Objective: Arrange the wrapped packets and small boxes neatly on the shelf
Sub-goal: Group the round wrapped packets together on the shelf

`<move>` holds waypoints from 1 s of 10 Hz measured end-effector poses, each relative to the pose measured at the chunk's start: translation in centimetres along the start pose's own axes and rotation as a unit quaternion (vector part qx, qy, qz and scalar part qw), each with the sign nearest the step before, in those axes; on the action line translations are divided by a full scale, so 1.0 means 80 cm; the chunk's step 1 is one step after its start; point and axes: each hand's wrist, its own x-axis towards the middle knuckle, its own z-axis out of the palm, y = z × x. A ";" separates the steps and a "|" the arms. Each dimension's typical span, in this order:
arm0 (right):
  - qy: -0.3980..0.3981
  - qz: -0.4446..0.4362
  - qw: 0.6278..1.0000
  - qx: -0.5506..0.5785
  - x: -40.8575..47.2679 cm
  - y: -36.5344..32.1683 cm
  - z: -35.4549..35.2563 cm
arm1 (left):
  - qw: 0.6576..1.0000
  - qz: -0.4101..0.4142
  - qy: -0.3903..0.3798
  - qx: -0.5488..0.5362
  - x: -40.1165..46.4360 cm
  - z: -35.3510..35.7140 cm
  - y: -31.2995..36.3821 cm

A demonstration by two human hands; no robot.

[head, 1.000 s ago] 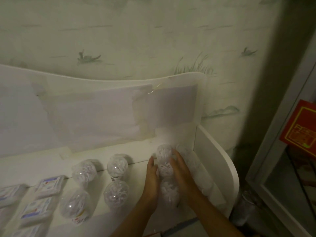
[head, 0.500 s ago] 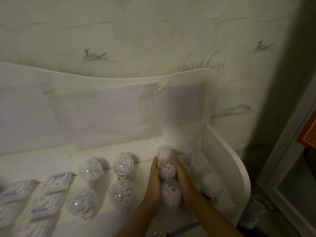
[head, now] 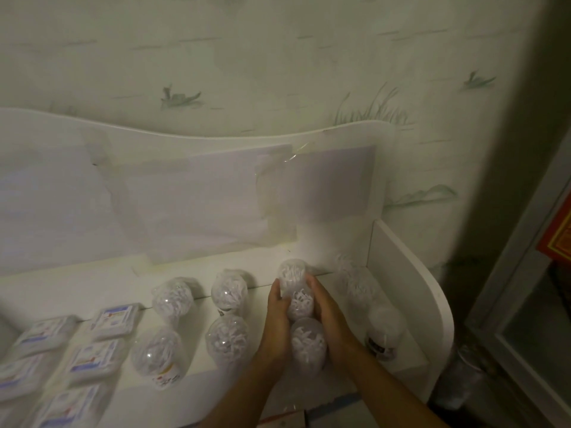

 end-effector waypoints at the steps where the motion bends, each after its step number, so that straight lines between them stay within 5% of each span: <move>1: 0.072 0.139 0.946 -0.282 -0.002 -0.001 0.042 | 1.000 -0.008 0.005 0.017 -0.002 -0.001 0.002; 2: -0.118 0.193 0.584 -0.780 0.042 -0.052 0.053 | 1.000 0.000 0.006 0.019 -0.005 0.002 0.005; 3: -0.231 0.124 0.243 -0.934 0.083 -0.062 0.048 | 1.000 -0.007 0.009 0.024 -0.006 0.001 0.003; 5: -0.184 0.174 0.286 -0.924 0.076 -0.054 0.055 | 0.998 -0.015 0.033 0.060 -0.011 0.004 0.021; 6: -0.215 0.128 0.210 -0.945 0.063 -0.033 0.076 | 0.985 0.002 0.052 0.162 -0.010 0.014 0.050; 7: -0.264 0.090 0.095 -0.956 0.068 -0.008 0.090 | 0.957 0.068 0.051 0.277 -0.002 0.021 0.085; 8: -0.332 0.064 -0.054 -0.939 0.065 0.025 0.117 | 0.865 0.161 -0.014 0.474 0.011 0.026 0.125; 9: -0.425 0.005 -0.203 -0.882 0.069 0.046 0.161 | 0.717 0.163 -0.099 0.671 0.024 0.035 0.160; 10: -0.439 -0.039 -0.207 -0.874 0.080 0.041 0.194 | 0.692 0.180 -0.116 0.690 0.022 0.060 0.168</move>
